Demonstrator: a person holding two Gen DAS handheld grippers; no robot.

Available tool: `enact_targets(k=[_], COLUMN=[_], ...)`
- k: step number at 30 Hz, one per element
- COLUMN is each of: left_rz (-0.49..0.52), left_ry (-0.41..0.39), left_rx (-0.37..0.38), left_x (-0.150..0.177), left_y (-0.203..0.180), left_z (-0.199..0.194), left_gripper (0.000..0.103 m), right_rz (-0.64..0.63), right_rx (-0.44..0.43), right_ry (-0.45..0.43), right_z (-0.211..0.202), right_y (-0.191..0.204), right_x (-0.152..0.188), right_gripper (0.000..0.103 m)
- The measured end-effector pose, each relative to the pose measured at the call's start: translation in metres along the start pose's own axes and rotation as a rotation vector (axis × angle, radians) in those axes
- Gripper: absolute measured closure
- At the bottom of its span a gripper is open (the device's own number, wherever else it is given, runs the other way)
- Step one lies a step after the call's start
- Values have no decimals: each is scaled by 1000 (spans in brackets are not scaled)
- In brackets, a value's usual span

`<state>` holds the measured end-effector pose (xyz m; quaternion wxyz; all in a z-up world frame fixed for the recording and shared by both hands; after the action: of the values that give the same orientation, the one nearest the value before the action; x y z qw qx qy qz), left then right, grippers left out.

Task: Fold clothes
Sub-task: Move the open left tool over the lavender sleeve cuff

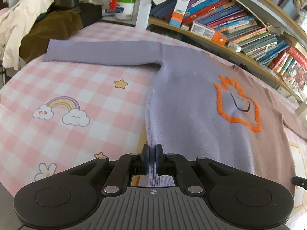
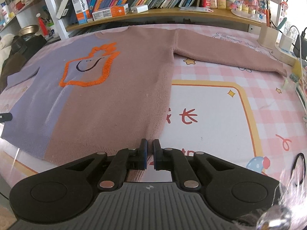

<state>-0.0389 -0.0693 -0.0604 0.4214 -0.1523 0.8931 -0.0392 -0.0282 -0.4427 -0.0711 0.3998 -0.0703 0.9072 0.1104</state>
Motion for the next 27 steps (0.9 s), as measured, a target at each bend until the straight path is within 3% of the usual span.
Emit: enact_targets(k=[7, 10, 14, 15, 18, 21, 27], left_rz=[80, 103, 112, 112, 106, 109, 152], left_ry=[3, -25, -76, -87, -101, -101, -96], left_rx=[-88, -94, -90, -89, -85, -85, -74], left_x=[6, 3, -5, -7, -8, -5, 1], left_y=[-7, -15, -25, -27, -33, -40, -51], left_z=[0, -7, -21, -24, -31, -36, -36], left_gripper=[92, 84, 58, 51, 37, 29, 24], right_rz=[-19, -30, -58, -60, -58, -58, -67], right_rx=[8, 22, 24, 25, 35, 52, 74], right_ry=[0, -24, -85, -97, -124, -133, -127], right_z=[0, -5, -14, -15, -17, -15, -14], right_y=[1, 2, 8, 10, 13, 16, 21], right_x=[0, -3, -15, -17, -24, -27, -25], right_gripper=[95, 64, 47, 37, 23, 16, 13])
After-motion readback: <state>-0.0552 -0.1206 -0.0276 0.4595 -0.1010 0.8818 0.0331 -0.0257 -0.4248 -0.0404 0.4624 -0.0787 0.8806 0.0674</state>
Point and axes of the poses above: each gripper's, at about its wrist camera, not at the fingertips, and z roughly the way its jaws point, y to its left, x to its underside, the point moved 7 cm from there along z, roughly the way its jaws point, and after that the axes turned 11 degrees about -y, right-handed, at the moved point
